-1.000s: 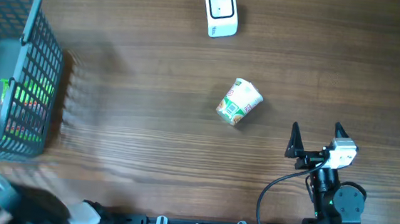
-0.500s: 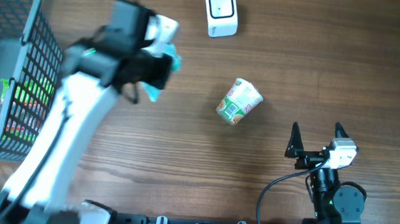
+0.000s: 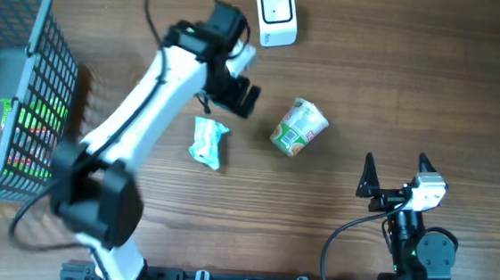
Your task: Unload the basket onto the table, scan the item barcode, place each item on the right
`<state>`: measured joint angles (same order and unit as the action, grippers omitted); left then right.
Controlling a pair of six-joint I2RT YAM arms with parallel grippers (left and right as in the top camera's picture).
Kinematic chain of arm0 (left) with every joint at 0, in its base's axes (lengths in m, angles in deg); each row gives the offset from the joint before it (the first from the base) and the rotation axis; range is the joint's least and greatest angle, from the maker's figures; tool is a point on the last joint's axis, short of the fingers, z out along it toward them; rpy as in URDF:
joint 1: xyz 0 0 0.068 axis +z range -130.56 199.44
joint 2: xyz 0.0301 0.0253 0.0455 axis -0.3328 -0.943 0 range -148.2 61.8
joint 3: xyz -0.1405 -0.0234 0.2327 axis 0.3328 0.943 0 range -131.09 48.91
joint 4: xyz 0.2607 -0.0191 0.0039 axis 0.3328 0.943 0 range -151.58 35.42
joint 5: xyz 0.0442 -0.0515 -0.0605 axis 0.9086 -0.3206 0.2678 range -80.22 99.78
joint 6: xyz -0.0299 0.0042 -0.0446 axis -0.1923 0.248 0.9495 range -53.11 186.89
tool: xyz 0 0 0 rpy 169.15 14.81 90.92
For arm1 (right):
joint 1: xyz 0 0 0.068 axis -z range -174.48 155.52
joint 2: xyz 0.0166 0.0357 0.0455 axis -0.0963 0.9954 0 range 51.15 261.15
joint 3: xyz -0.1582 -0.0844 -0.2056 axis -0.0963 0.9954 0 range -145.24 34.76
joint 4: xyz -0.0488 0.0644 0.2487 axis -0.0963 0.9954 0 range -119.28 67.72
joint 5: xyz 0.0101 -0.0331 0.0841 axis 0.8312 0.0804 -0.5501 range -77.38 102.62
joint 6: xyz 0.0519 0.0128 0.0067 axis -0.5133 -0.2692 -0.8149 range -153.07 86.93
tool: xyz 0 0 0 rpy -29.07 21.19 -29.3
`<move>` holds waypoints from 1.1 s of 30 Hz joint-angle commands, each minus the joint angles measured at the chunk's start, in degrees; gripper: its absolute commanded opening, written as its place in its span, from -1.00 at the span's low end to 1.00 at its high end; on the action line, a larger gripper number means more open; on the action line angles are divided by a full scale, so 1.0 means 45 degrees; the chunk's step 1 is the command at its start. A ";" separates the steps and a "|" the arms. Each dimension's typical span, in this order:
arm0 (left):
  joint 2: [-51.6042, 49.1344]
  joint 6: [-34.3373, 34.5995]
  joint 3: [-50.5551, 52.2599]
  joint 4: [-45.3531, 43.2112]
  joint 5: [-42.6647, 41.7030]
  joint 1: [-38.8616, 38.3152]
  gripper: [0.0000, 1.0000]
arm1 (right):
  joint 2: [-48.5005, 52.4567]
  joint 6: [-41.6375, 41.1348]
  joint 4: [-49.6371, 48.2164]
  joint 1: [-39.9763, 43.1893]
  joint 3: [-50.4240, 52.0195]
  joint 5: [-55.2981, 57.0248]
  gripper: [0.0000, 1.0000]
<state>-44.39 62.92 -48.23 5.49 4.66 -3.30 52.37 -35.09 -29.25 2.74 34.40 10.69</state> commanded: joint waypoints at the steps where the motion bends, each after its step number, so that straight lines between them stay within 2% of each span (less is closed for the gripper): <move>1: 0.2657 -0.0053 -0.1457 0.0257 0.1904 0.1156 1.00 | -0.0068 0.0117 -0.0034 0.0039 0.0015 -0.0155 0.99; 4: 0.4376 -0.0053 -0.1486 0.0321 0.2069 0.3725 1.00 | -0.0068 0.0112 -0.0034 0.0039 0.0015 -0.0155 0.99; 7: 0.4901 -0.0384 -0.1486 0.0724 0.2040 0.7339 1.00 | -0.0068 0.0112 -0.0034 0.0039 0.0015 -0.0155 0.99; 11: 0.4279 -0.1885 -0.1477 0.1020 0.1438 1.1963 1.00 | -0.0068 0.0112 -0.0034 0.0039 0.0015 -0.0160 0.99; 16: 0.2045 -0.3512 -0.1462 0.1379 -0.0996 1.5863 1.00 | -0.0068 0.0112 -0.0034 0.0039 0.0015 -0.0155 0.99; 18: 0.0879 -0.4240 -0.1462 0.1496 -0.0695 1.6334 0.99 | -0.0068 0.0112 -0.0034 0.0039 0.0015 -0.0155 1.00; 21: -0.0340 -0.4367 -0.1462 0.1331 0.0199 1.6616 0.89 | -0.0068 0.0117 -0.0034 0.0039 0.0015 -0.0155 0.99; 22: -0.0850 -0.4367 -0.1462 0.1035 0.0612 1.6728 0.78 | -0.0068 0.0117 -0.0034 0.0039 0.0015 -0.0155 0.99; 23: -0.1161 -0.4367 -0.1462 0.0714 0.0826 1.6820 0.49 | -0.0068 0.0117 -0.0034 0.0039 0.0015 -0.0155 0.99; 24: -0.1292 -0.4371 -0.1462 0.0544 0.0855 1.6903 0.07 | -0.0068 0.0112 -0.0034 0.0039 0.0015 -0.0155 1.00; 25: -0.1360 -0.4371 -0.1462 0.0452 0.0903 1.6966 -0.14 | -0.0068 0.0112 -0.0034 0.0039 0.0015 -0.0160 0.99; 27: -0.1457 -0.4386 -0.1462 0.0151 0.1807 1.7034 -0.15 | -0.0068 0.0112 -0.0034 0.0039 0.0015 -0.0155 0.99; 33: -0.1525 -0.5629 -0.0534 -0.0515 0.1885 1.7034 -0.16 | -0.0068 0.0112 -0.0034 0.0039 0.0015 -0.0155 1.00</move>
<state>-50.49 41.41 -53.39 4.74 12.33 73.09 52.39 -35.09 -29.25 2.74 34.40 10.69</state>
